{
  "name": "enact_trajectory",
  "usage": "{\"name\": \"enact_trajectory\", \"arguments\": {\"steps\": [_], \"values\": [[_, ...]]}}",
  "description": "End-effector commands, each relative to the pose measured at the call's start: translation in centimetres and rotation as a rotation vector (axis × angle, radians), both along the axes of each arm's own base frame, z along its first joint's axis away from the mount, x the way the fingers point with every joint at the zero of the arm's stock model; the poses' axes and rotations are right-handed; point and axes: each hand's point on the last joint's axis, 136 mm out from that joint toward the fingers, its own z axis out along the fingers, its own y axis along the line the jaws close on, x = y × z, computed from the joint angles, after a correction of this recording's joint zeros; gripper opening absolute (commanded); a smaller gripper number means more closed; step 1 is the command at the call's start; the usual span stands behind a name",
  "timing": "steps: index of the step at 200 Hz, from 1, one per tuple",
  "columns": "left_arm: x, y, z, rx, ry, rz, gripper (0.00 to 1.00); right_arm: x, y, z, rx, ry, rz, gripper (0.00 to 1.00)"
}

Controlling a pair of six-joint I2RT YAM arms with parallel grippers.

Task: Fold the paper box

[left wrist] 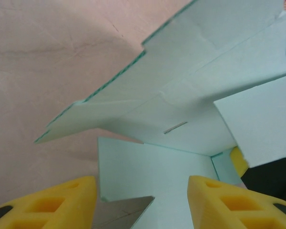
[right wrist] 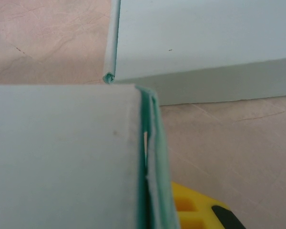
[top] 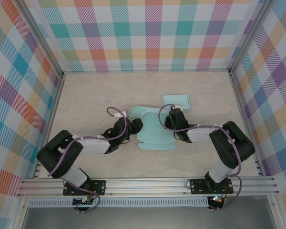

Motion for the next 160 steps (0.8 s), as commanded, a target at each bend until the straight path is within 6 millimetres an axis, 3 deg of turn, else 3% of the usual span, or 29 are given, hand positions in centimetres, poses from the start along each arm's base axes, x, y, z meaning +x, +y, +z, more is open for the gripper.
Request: {"name": "enact_trajectory", "arguments": {"steps": [1,45,89,107,115,137,160], "values": [[0.7,-1.4,1.0,-0.04,-0.022,-0.015,0.53,-0.2,0.9,1.2,0.027,-0.012,0.022,0.0],[0.8,-2.5,0.7,-0.061,-0.012,-0.047,0.51,-0.1,1.0,1.3,0.025,-0.013,0.028,0.0],[0.9,-3.7,1.3,-0.081,-0.03,-0.085,0.4,-0.2,1.3,1.0,0.028,-0.009,0.032,0.0],[0.9,-3.4,1.5,-0.076,-0.037,-0.062,0.39,-0.2,1.3,0.9,0.026,-0.007,0.031,0.0],[0.8,-2.8,1.3,-0.064,-0.027,-0.031,0.42,-0.3,1.3,0.9,0.025,-0.005,0.031,0.0],[0.5,-0.7,0.6,-0.031,0.004,0.053,0.64,-0.3,1.2,0.7,0.019,-0.005,0.032,0.0],[0.1,0.0,0.0,-0.014,0.022,0.072,0.7,-0.3,1.2,0.7,0.021,-0.005,0.031,0.0]]}}
